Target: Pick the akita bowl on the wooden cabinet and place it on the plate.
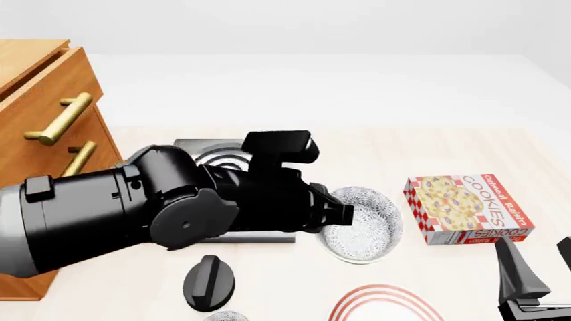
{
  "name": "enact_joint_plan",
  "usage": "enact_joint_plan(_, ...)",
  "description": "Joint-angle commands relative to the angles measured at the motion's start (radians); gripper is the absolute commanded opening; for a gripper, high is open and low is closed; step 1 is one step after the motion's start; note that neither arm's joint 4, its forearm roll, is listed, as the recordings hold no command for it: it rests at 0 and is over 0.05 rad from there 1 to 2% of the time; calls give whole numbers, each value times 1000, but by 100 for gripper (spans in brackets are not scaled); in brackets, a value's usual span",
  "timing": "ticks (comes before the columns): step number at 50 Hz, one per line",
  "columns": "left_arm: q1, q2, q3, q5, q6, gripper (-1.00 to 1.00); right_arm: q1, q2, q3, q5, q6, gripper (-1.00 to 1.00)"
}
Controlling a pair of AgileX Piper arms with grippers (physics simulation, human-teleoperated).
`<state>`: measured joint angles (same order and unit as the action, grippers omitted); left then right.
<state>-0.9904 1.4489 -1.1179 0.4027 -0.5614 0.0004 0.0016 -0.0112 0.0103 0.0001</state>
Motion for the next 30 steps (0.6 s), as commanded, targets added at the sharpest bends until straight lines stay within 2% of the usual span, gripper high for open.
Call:
enact_joint_plan(1,-6,42,7,-41,-1,-100,0,0,0,0,0,100)
enact_joint_plan(30,-49,112,16,-91,-36,-100,0,0,0,0,0,100)
